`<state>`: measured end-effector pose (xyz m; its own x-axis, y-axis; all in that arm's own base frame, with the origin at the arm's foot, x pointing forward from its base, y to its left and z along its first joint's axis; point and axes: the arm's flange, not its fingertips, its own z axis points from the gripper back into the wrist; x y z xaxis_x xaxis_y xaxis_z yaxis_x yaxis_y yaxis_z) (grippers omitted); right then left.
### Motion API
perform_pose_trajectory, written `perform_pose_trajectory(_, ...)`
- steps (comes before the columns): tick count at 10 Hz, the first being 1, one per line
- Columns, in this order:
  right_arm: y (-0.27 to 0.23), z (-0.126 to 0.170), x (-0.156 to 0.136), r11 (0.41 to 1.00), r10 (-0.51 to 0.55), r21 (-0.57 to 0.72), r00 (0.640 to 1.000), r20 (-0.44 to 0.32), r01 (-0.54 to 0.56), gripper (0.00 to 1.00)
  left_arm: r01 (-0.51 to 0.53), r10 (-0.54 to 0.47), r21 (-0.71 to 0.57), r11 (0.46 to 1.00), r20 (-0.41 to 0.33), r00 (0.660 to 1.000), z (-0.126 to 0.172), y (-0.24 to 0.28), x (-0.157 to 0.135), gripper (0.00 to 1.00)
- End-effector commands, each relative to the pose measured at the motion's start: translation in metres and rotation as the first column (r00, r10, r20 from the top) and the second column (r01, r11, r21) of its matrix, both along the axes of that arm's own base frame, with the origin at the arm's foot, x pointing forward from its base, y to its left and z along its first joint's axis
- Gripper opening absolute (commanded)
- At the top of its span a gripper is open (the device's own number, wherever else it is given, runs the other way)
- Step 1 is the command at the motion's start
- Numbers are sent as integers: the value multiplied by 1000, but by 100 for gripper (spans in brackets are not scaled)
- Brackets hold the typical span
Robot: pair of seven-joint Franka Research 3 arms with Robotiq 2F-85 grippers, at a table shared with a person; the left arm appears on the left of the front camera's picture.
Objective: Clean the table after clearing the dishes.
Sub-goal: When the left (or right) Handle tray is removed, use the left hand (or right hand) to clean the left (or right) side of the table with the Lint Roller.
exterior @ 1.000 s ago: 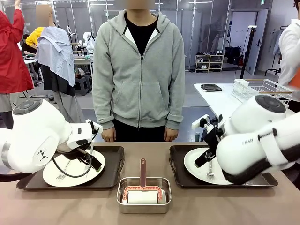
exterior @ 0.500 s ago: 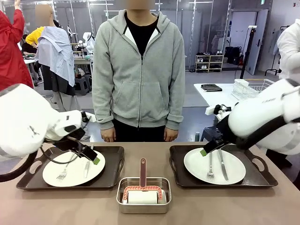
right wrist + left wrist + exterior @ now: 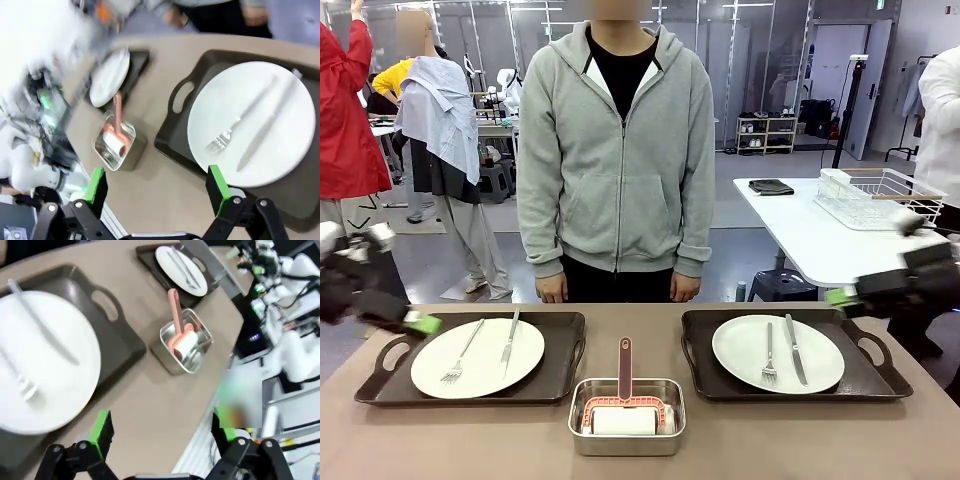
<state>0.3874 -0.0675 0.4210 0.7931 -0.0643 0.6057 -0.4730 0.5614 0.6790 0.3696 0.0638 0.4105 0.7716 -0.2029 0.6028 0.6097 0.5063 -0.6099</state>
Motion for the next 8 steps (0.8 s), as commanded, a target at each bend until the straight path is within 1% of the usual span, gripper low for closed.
perform_pose_trajectory(1,-45,-37,-36,986,-128,102,991,-29,130,100,-116,104,-100,988,-113,988,-26,49,22,100)
perform_pose_trajectory(2,-81,-42,-33,962,-213,161,975,-64,221,100,-215,193,-168,962,-137,972,-36,86,19,100)
perform_pose_trajectory(3,-107,-52,-33,943,-263,181,959,-108,279,100,-295,267,-225,928,-147,952,-45,122,13,100)
perform_pose_trajectory(4,-130,-60,-39,917,-314,214,940,-131,336,100,-388,348,-261,884,-189,918,-58,154,2,100)
perform_pose_trajectory(5,-171,-79,-67,852,-425,255,889,-172,457,100,-556,489,-290,779,-274,828,-85,205,-28,100)
perform_pose_trajectory(7,-172,-80,-68,855,-425,242,888,-176,458,100,-573,502,-268,774,-291,814,-87,209,-31,100)
perform_pose_trajectory(8,-175,-82,-70,847,-440,240,879,-181,474,100,-639,565,-262,723,-307,766,-88,225,-39,100)
